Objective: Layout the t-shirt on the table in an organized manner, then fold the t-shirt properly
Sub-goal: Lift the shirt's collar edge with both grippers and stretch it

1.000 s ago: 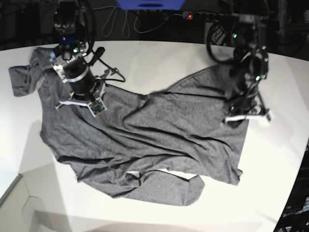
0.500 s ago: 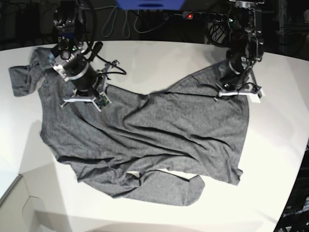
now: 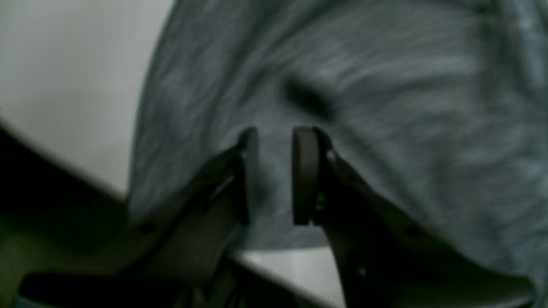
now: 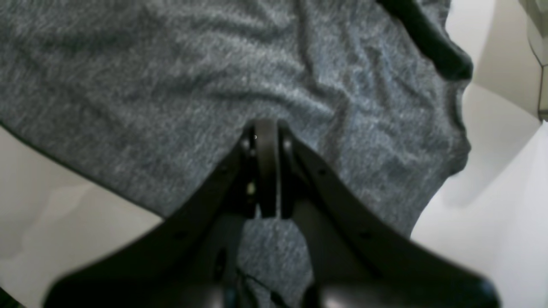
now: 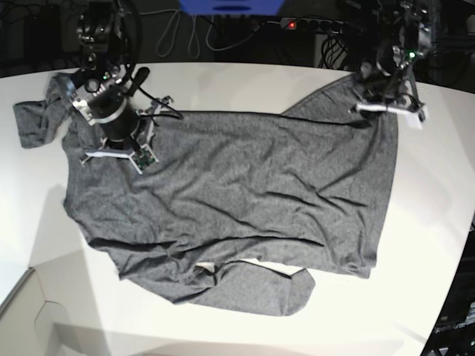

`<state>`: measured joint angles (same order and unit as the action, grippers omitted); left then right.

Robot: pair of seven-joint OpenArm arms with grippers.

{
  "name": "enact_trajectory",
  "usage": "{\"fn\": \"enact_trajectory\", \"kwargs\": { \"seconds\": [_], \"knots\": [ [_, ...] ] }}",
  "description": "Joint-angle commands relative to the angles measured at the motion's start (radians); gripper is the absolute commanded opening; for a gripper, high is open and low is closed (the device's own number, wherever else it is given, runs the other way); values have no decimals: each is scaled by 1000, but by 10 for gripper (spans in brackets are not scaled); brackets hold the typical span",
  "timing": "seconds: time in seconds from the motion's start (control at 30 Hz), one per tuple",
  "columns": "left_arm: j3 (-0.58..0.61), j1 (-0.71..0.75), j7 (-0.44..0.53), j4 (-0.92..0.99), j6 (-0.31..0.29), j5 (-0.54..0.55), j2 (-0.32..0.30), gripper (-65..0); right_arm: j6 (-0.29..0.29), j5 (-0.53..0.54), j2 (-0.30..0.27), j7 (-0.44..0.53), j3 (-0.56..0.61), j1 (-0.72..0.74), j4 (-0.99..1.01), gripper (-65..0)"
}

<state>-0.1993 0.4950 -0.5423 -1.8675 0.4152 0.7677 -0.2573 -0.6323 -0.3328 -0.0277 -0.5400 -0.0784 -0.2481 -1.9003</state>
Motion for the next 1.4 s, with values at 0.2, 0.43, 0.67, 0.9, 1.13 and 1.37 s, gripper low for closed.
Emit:
{"fn": "enact_trajectory", "kwargs": {
  "seconds": [0.2, 0.43, 0.67, 0.9, 1.13, 1.37],
  "knots": [
    [-84, -11, 21, -74, -5, -6, -6, -511, -1, 13, -8, 13, -4, 26, -20, -650],
    [-53, -124, 21, 125, -5, -6, -6, -511, -66, 10, -7, 8, -45, 25, -18, -650],
    [-56, -204, 26, 332, -6, -11, -15, -511, -66, 10, -4, -91, -62, -13, -18, -585],
    [-58, -281, 29, 392, -6, -11, -37, -511, -66, 13, -1, -88, -191, -41, -18, -532],
    [-118, -375, 23, 463, -6, -15, -38, -511, -66, 14, -11, -82, -278, -26, 78, -499],
    [-119, -411, 23, 493, -6, -15, -38, -511, -66, 10, -36, -82, -277, 158, 287, -501]
  ]
}}
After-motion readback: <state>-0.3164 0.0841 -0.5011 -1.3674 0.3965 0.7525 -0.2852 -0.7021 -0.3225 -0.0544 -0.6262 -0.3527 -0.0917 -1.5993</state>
